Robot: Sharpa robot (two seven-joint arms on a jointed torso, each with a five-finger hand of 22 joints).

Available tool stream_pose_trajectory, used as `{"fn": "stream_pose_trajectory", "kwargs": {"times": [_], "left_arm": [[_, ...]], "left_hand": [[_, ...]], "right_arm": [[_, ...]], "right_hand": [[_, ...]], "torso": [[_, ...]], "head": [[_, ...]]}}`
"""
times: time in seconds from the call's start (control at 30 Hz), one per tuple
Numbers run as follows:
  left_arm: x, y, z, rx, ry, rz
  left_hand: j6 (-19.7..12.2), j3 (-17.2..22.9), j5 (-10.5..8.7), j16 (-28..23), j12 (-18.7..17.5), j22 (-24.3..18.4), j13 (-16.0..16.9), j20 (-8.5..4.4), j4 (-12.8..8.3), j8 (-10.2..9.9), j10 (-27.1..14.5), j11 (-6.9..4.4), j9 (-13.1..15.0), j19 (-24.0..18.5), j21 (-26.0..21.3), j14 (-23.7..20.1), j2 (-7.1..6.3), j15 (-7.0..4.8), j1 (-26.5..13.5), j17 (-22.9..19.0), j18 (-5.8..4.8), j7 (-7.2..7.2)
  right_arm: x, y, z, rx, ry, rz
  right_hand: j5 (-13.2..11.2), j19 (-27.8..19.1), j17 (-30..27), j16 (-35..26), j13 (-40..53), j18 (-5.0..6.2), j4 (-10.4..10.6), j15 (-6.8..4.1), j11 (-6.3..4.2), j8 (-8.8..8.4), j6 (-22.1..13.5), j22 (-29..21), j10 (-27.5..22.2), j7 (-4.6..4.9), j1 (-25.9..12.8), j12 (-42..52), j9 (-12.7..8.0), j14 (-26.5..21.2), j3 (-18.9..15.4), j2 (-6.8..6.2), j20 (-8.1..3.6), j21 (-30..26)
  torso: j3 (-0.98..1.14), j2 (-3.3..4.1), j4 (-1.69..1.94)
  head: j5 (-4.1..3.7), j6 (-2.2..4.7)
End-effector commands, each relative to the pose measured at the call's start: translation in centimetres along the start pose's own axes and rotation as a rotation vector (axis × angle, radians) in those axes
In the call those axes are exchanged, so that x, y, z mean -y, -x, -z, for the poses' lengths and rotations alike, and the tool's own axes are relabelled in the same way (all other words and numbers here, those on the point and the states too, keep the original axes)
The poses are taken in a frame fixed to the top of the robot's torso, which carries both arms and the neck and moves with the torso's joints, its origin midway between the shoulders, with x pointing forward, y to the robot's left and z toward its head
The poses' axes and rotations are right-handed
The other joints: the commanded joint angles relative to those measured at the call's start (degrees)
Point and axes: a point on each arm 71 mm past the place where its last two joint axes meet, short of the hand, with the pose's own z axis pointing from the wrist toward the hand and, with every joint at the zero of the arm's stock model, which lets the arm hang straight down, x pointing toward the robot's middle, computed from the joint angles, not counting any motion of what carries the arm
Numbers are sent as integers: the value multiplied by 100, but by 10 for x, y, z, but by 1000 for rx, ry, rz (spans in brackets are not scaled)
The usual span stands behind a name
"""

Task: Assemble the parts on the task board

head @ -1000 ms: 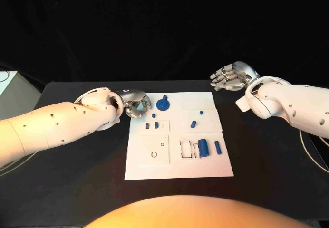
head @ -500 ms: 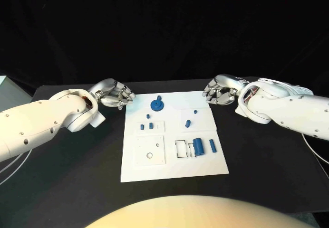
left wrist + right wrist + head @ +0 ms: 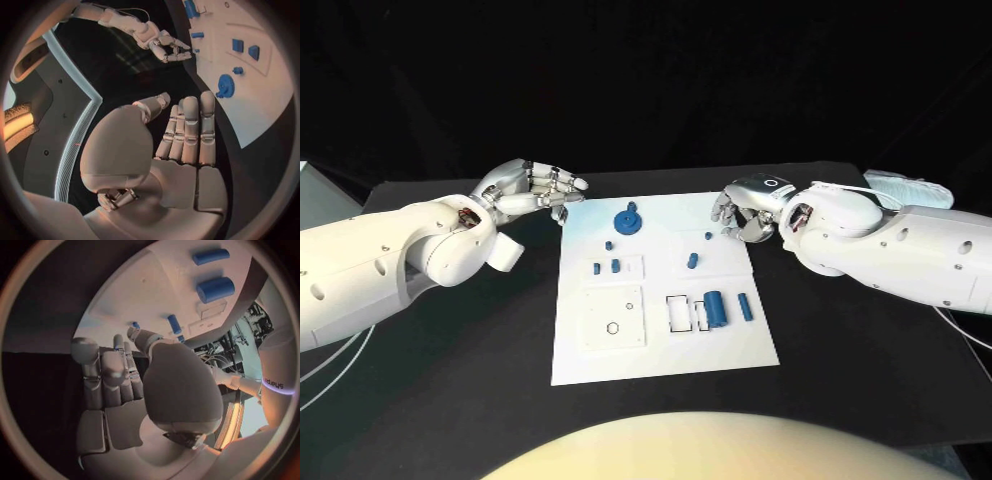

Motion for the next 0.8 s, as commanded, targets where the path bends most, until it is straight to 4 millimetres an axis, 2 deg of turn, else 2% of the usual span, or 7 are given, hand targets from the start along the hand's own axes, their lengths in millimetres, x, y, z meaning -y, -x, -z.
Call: {"fn": "stream_pose_trajectory", "kwargs": {"times": [0.03,0.1,0.2,0.27,0.8], "left_arm": [[5,-3,0,-17,-51,102],[5,-3,0,-17,-52,105],[5,-4,1,-17,-53,108],[5,-4,1,-17,-52,109],[4,-3,1,-13,-39,102]], "left_hand": [[-27,-42,5,-2,29,27,10,-11,-1,41,-22,-22,-2,57,5,-9,34,5,2,6,33,-18],[-27,-44,5,-1,30,39,10,-11,0,43,-21,-22,-2,69,18,-8,35,5,3,6,30,-18],[-26,-45,5,-1,31,50,10,-11,0,43,-21,-22,-2,80,30,-8,35,5,4,6,27,-18],[-26,-45,5,-1,31,50,10,-11,0,43,-21,-22,-2,80,30,-8,35,5,4,6,27,-18],[-28,-59,7,7,44,60,12,-16,-1,56,-24,-23,-2,126,46,-3,55,1,33,11,23,-14]], "right_arm": [[-4,-5,-1,-27,-19,75],[-6,-7,-2,-30,-17,77],[-9,-10,-5,-35,-15,78],[-11,-12,-6,-38,-14,78],[-26,-20,-14,-42,11,63]], "right_hand": [[-9,92,226,258,-15,-113,19,39,-6,-38,-48,267,-59,8,-5,-8,18,272,41,-61,0,225],[-7,135,331,388,-23,-132,27,45,0,-37,-53,399,-88,11,-3,-12,32,279,58,-67,3,335],[0,148,372,448,-30,-139,34,49,5,-35,-55,453,-110,13,-3,-15,43,276,70,-65,6,380],[8,177,433,521,-38,-153,42,53,11,-35,-60,546,-135,17,-4,-16,52,276,84,-59,9,456],[142,196,509,694,-63,-172,40,62,42,47,59,721,-245,60,34,1,137,214,174,-2,47,590]], "torso": [[-3,8,-2],[-2,11,-2],[14,12,-1],[17,12,2],[24,17,-3]], "head": [[6,11],[7,13],[14,15],[13,15],[45,-8]]}}
